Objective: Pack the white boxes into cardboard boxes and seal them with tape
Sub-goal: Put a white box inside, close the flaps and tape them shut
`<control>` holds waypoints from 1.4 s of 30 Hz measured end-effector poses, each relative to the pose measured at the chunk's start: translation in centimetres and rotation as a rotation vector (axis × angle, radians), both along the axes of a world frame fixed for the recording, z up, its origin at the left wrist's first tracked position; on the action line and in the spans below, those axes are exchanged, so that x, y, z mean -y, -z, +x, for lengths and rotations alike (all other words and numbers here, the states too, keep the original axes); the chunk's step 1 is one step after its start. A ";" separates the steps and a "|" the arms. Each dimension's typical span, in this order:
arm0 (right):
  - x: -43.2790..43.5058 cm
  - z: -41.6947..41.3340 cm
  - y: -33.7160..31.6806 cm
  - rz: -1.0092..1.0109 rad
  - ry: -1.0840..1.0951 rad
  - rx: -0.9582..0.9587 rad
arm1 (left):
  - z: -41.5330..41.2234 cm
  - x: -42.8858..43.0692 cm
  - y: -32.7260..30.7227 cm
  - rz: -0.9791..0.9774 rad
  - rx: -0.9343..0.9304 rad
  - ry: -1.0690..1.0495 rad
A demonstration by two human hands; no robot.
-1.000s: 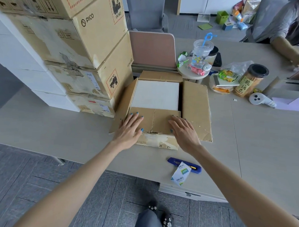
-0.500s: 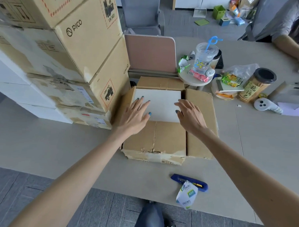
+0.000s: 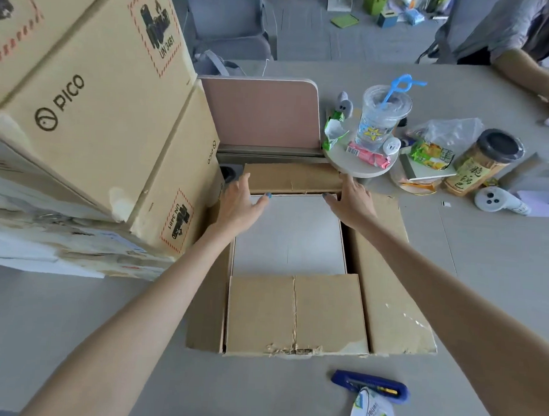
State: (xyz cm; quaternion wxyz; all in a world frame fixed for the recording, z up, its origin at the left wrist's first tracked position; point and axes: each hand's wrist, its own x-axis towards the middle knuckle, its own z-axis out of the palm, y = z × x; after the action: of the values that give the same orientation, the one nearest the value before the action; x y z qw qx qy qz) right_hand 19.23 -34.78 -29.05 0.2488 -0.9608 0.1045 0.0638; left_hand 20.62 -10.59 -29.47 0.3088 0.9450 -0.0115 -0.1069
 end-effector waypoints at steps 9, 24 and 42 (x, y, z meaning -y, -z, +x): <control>0.2 -1.0 0.8 0.225 0.144 0.062 | -1.1 -1.0 0.8 -0.317 0.000 -0.176; 1.5 -1.9 -3.1 0.995 0.232 0.133 | -3.3 -2.7 -3.3 -0.886 -0.138 -0.388; 4.7 -1.9 -1.6 -0.337 -0.271 -0.060 | -4.3 -6.4 0.5 -0.023 -0.071 0.127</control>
State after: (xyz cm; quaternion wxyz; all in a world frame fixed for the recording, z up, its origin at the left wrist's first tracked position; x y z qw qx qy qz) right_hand 17.38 -39.47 -27.46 0.0707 -0.9917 -0.0090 0.1070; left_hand 16.37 -4.17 -29.98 0.3125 0.9344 -0.0616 -0.1596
